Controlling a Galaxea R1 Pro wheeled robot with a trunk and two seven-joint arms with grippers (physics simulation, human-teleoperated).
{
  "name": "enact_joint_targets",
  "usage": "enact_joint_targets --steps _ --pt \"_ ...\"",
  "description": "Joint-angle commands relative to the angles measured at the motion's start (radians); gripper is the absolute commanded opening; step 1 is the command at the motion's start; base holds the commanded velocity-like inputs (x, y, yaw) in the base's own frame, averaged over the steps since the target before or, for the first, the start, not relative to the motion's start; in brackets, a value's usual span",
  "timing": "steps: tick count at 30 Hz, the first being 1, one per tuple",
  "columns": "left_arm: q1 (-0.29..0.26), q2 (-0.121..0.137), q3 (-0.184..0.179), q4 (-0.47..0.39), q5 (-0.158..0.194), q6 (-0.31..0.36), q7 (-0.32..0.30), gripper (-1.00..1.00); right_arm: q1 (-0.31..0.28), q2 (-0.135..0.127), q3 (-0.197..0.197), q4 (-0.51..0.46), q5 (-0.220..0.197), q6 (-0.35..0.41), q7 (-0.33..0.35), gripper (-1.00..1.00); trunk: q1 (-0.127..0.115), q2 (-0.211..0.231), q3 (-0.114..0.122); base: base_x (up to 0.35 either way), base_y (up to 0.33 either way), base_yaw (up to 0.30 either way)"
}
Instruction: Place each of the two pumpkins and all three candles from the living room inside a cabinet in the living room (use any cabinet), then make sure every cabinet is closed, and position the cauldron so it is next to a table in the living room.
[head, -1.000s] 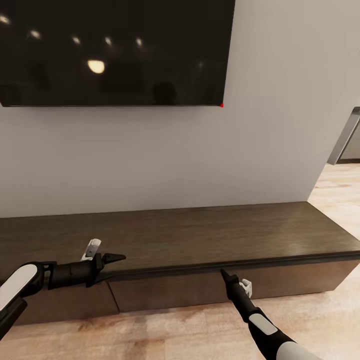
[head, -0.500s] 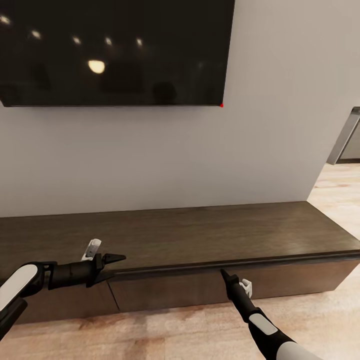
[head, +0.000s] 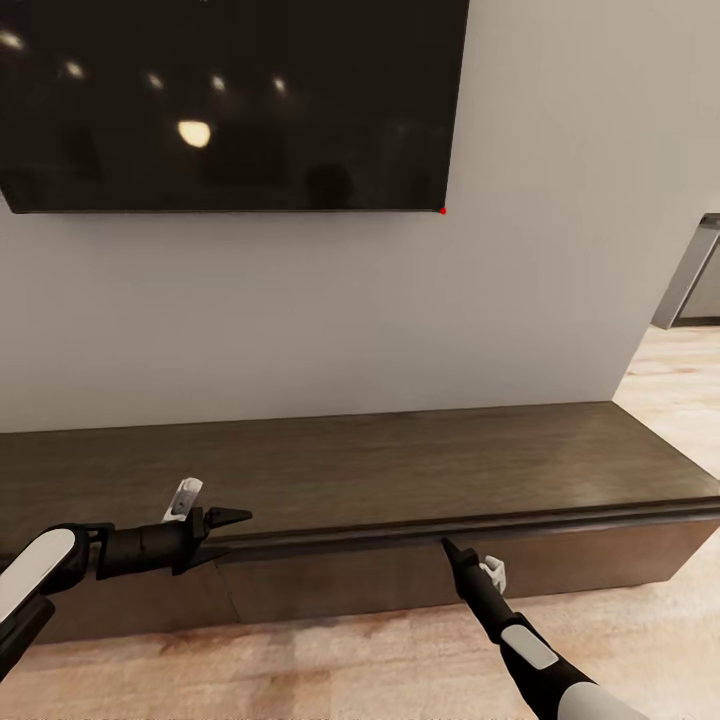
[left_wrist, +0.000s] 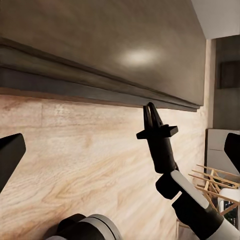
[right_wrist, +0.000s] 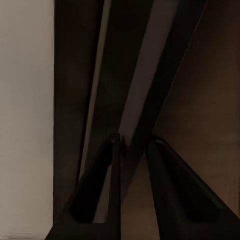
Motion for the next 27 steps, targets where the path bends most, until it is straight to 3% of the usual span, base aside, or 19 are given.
enact_joint_targets --steps 1,16,20,27 --pt "-0.001 0.001 -0.001 0.000 0.011 0.000 0.010 1.00 -0.002 -0.002 -0.026 -0.013 -0.029 0.010 0.013 -1.00 0.000 -0.001 -0.001 -0.011 0.000 0.000" --pt "0.000 0.001 -0.001 0.000 0.011 0.000 0.010 1.00 -0.002 -0.003 -0.027 -0.013 -0.032 0.010 0.006 -1.00 0.000 -0.001 -0.001 -0.069 0.020 0.000" --pt "0.000 -0.002 -0.024 -0.004 0.025 0.000 0.007 1.00 -0.002 -0.015 -0.001 -0.003 -0.012 0.012 -0.008 -1.00 0.000 -0.001 -0.001 0.000 0.000 0.000" --pt "0.004 -0.010 -0.057 -0.004 0.059 -0.001 0.008 1.00 -0.002 -0.018 0.000 -0.013 0.003 0.009 -0.021 -1.00 0.000 -0.001 -0.001 -0.018 0.000 0.000"
